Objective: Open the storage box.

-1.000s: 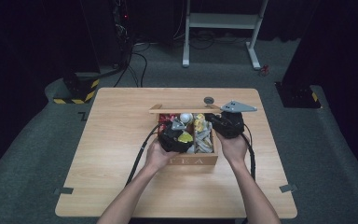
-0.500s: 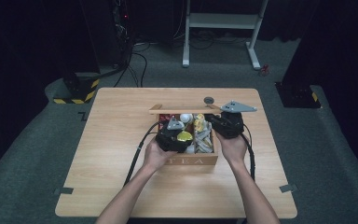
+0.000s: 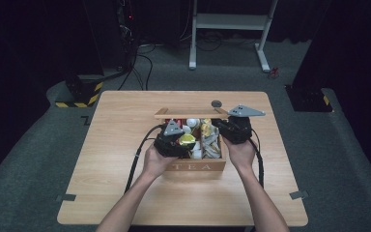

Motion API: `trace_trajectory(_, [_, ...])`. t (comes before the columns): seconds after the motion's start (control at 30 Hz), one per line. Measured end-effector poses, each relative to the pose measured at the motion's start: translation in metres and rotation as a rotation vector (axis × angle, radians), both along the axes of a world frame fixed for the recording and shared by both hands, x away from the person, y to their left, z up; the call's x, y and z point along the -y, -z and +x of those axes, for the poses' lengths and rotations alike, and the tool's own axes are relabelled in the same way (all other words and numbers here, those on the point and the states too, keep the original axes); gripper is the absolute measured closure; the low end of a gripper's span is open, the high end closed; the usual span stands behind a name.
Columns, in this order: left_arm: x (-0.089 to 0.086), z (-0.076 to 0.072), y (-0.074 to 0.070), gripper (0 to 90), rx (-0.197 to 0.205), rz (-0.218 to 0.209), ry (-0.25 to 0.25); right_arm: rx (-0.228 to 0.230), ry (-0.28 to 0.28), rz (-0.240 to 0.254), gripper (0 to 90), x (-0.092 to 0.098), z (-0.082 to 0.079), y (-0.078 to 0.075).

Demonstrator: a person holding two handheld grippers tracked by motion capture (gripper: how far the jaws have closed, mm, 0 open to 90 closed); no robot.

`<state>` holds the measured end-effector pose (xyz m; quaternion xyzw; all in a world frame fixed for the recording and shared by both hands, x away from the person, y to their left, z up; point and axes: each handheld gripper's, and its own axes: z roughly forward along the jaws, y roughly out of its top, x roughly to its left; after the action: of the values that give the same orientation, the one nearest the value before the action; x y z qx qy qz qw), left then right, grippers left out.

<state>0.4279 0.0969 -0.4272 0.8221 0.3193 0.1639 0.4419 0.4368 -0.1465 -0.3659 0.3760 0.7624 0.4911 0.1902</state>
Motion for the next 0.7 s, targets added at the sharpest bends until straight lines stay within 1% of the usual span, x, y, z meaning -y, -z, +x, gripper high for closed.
trace_trajectory(0.1, [-0.003,-0.001,-0.002,38.5,0.006,0.000,-0.001,0.003,-0.001,-0.001,89.9,0.000,0.000,0.000])
trace_trajectory(0.13, [-0.005,-0.003,-0.003,38.5,0.009,-0.010,-0.003,0.004,-0.002,-0.004,89.9,0.000,0.000,0.000])
trace_trajectory(0.23, [-0.009,-0.004,-0.006,38.5,0.011,-0.020,-0.010,0.002,-0.003,-0.003,89.9,0.000,0.000,0.000])
trace_trajectory(0.37, [-0.014,-0.006,-0.008,38.5,0.022,-0.018,-0.014,-0.001,-0.001,0.001,89.9,0.000,0.000,0.001])
trace_trajectory(0.53, [-0.018,-0.006,-0.010,38.5,0.019,-0.029,-0.020,-0.003,-0.004,-0.002,89.9,0.000,0.000,0.001])
trace_trajectory(0.63, [-0.024,-0.009,-0.013,38.5,0.028,-0.026,-0.025,-0.006,-0.001,-0.001,89.9,0.000,0.000,0.001])
trace_trajectory(0.7, [-0.029,-0.011,-0.016,38.5,0.032,-0.035,-0.033,-0.004,-0.003,-0.004,89.9,0.000,0.000,0.000])
